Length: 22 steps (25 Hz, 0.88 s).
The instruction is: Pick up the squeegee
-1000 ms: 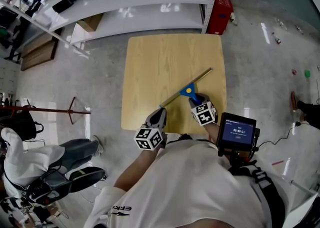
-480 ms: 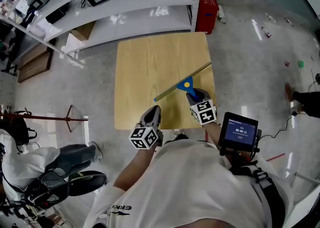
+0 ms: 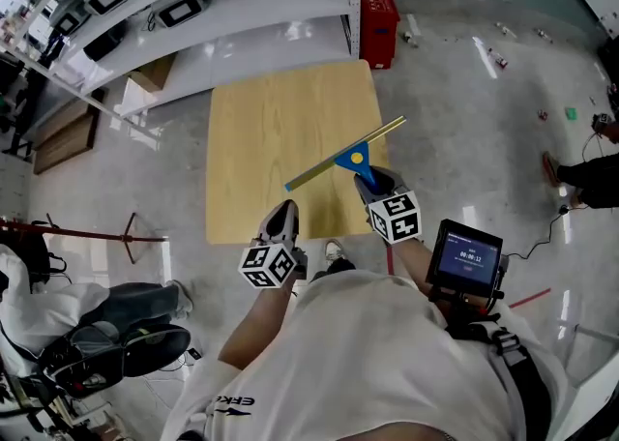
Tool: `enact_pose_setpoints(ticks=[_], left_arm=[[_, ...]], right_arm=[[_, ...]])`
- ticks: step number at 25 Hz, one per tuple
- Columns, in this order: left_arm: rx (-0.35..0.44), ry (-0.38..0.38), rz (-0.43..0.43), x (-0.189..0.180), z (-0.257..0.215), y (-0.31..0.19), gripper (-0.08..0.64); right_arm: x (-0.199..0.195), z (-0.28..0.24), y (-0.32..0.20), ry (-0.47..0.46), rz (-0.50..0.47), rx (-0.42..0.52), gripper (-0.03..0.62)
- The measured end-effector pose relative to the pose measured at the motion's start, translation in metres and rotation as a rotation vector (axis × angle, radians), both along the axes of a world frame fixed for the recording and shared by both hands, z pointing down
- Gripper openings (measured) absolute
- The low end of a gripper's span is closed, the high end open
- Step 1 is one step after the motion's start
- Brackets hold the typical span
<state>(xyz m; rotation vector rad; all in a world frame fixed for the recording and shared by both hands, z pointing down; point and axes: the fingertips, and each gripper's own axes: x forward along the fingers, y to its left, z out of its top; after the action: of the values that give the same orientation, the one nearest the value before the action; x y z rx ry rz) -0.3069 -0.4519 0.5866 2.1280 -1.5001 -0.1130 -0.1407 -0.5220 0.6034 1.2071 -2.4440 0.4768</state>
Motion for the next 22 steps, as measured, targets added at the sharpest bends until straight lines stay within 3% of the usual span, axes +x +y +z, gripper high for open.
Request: enact_pose_setpoints(ticks=[16,22], left_arm=[[0.055,-0.051,-0.108,0.09,-0.039,0.093,0.005],[0.053,-0.065,-0.148,0.108,-0.047,0.138,0.005]], right_arm=[[0.096,-0.053,0.105,-0.116,-0.06,0.032,0.132],[0.112,-0.058,0.142,-0.15,-0.094,0.037,0.132]])
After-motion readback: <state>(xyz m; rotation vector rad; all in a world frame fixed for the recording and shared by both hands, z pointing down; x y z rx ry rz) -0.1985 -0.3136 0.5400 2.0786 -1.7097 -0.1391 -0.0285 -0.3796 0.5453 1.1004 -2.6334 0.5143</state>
